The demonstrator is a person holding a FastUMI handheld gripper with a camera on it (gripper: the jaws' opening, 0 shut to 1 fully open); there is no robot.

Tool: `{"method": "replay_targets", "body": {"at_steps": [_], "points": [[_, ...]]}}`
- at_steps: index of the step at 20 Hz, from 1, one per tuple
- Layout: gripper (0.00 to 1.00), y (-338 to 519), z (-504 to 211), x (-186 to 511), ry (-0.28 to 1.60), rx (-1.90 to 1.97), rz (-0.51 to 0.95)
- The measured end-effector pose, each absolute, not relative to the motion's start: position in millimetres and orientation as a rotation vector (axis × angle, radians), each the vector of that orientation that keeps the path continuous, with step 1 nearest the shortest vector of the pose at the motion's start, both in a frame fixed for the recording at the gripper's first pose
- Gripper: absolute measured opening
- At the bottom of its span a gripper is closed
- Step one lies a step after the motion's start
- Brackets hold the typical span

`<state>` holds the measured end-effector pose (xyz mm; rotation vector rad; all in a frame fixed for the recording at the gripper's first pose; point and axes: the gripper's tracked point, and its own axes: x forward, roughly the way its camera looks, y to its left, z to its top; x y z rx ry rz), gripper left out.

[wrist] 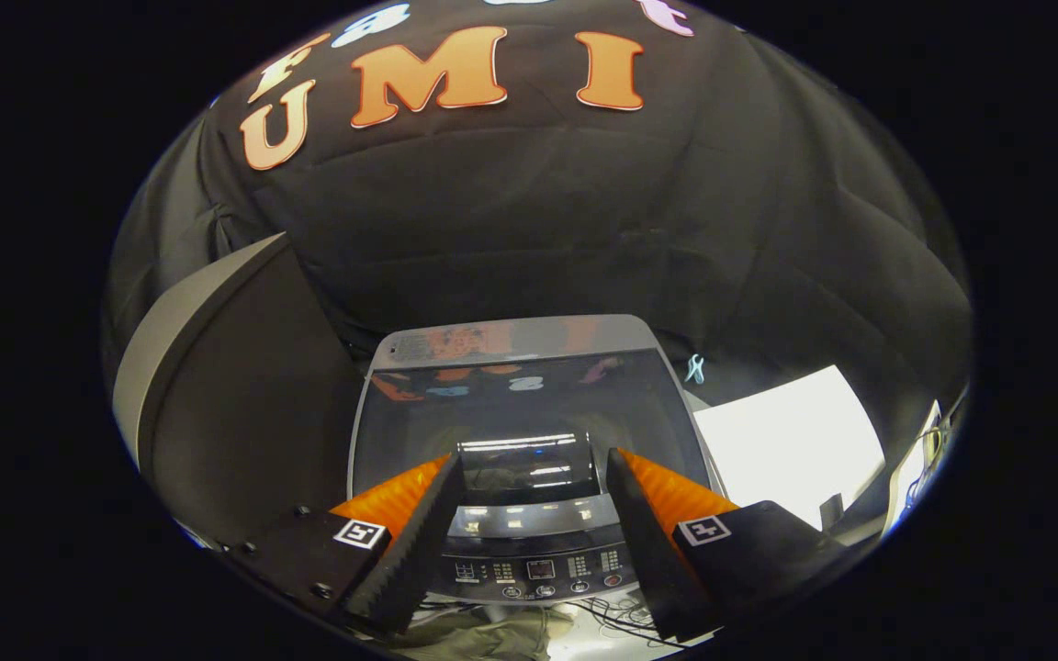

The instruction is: Put the clothes into the washing machine and then close the washing machine lid.

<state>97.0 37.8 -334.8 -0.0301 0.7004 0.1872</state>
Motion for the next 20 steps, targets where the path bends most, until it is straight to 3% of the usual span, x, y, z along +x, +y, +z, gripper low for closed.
{"method": "replay_targets", "body": {"at_steps": [8,20], "points": [[0.99,20,-243,96,0.569,0.016,0.154],[0.99,12,-28,93,0.237,0.013,0.151]]}}
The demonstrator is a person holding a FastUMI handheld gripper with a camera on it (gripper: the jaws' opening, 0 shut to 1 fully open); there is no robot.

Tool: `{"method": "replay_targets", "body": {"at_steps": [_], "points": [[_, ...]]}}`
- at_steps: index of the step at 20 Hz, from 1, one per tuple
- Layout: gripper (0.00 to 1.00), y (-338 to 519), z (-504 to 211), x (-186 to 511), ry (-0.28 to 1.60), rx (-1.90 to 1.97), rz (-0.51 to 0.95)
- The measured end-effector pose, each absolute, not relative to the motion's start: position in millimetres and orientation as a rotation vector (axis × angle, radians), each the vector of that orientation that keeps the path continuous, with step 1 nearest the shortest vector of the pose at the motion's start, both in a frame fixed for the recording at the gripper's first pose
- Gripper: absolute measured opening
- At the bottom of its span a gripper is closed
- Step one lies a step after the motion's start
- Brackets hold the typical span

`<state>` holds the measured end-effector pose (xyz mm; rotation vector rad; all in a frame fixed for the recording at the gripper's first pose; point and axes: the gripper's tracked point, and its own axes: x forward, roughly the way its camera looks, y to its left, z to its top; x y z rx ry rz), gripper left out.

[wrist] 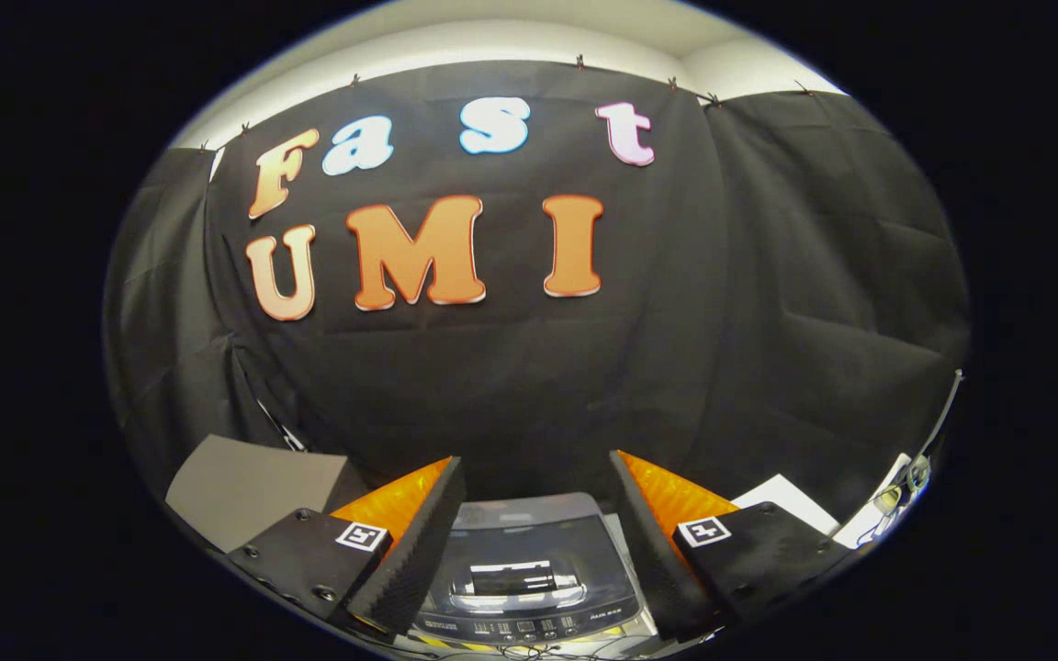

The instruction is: Put the clothes into the washing machine and then close the washing machine lid.

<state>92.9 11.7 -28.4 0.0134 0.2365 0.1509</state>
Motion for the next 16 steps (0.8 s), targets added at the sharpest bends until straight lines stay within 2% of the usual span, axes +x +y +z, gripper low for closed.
{"method": "replay_targets", "body": {"at_steps": [6,16], "points": [[0.99,9,39,84,0.142,0.029,0.150],[0.99,14,70,72,0.108,0.035,0.147]]}}
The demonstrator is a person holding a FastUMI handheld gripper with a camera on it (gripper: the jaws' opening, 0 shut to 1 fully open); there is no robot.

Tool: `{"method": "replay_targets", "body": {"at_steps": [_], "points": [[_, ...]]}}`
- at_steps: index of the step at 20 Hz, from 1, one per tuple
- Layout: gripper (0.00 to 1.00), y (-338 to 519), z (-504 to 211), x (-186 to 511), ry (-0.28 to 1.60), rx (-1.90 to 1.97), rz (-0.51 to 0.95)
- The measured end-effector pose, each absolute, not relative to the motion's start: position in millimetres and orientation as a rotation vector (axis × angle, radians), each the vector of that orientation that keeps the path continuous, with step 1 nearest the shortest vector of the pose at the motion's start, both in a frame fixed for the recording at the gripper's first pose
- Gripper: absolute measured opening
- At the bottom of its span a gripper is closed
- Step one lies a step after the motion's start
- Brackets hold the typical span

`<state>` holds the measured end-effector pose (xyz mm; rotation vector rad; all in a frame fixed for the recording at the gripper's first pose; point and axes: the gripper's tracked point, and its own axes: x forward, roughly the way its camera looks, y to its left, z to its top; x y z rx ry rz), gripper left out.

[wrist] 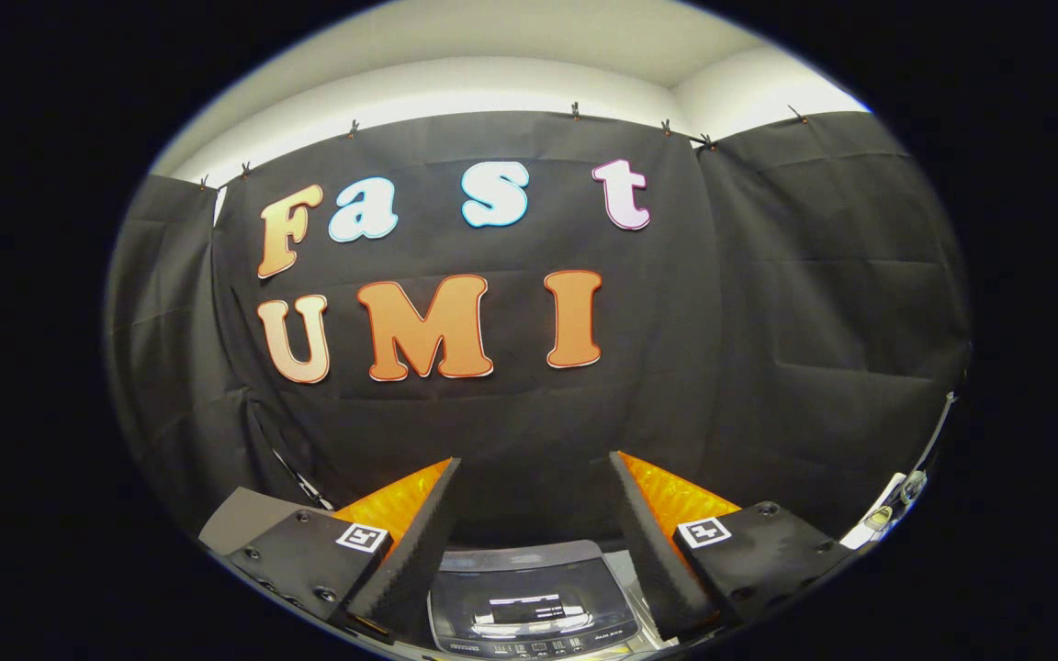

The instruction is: Put the clothes into the washing machine and then close the washing machine lid.

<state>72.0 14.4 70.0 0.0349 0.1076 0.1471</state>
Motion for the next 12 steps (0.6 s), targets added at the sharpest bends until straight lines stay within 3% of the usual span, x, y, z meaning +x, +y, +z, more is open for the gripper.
{"method": "replay_targets", "body": {"at_steps": [12], "points": [[0.99,18.4,70.4,68.1,0.108,0.039,0.143]]}}
